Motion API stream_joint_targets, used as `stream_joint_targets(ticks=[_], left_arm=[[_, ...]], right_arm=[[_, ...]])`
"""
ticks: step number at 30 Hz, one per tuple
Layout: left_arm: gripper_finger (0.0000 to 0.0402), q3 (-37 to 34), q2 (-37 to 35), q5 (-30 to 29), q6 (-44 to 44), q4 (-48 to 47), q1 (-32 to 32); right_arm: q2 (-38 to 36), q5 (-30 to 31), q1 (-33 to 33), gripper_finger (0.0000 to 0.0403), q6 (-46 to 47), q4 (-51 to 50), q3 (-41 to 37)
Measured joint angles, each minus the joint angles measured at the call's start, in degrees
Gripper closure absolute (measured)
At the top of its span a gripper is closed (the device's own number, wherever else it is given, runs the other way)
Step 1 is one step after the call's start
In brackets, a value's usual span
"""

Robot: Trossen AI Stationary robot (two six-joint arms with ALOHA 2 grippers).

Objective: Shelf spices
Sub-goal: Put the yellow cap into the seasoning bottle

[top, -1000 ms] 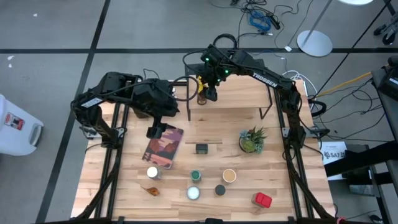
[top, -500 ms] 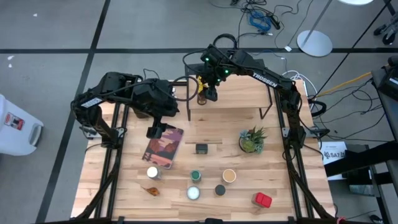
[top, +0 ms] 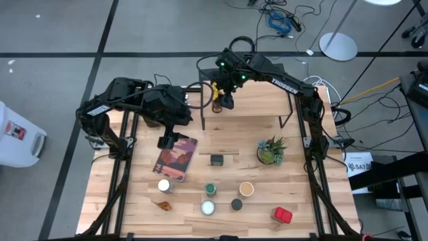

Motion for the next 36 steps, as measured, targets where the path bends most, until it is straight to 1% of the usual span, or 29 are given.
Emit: stream_joint_targets(ticks=[9, 22, 36], left_arm=[[0.0098, 0.00, 0.00, 0.00, -0.02, 0.00, 0.02], [0.0098, 0.00, -0.01, 0.00, -0.15, 0.00, -1.38], [0.0098, 0.00, -0.02, -0.01, -0.26, 0.00, -1.46]], right_arm=[[0.09, 0.07, 0.21, 0.0138, -0.43, 0.19, -0.04], [0.09, 0.07, 0.56, 0.0138, -1.00, 0.42, -0.04], [0.08, 0.23, 0.61, 0.0137, -1.00, 0.54, -0.04]])
